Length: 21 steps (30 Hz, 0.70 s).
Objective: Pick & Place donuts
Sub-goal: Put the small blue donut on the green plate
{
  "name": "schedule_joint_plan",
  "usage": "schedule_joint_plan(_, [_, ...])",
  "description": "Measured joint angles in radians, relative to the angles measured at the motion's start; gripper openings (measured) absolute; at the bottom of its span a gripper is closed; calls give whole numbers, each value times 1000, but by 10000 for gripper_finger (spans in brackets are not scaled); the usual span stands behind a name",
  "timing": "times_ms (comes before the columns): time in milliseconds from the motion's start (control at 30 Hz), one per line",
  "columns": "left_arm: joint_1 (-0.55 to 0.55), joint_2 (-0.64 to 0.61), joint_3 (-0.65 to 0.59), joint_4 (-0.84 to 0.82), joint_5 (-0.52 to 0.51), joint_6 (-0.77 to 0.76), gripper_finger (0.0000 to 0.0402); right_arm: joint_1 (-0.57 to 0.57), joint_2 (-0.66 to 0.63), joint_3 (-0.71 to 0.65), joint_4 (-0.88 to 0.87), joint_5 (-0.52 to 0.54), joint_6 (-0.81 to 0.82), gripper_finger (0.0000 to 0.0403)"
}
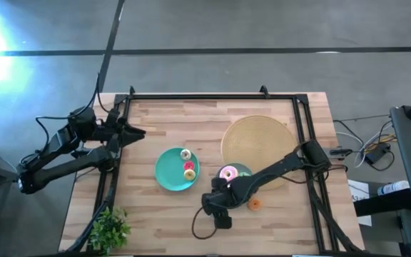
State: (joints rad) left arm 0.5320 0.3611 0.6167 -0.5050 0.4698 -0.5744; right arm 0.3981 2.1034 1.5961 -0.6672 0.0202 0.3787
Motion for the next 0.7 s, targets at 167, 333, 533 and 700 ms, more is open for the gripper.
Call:
schedule_joint_plan(167, [0,0,0,-1,0,0,119,1,6,10,13,-6,-56,210])
schedule_joint_plan(333, [0,0,0,-4,0,0,119,-1,8,8,35,0,-100,229])
schedule_joint_plan(533, [0,0,0,-4,2,0,119,0,8,-26,72,-3,-102,238])
schedule_joint_plan(700, [0,0,0,-6,3,-1,119,-1,9,-48,81,3,-94,233])
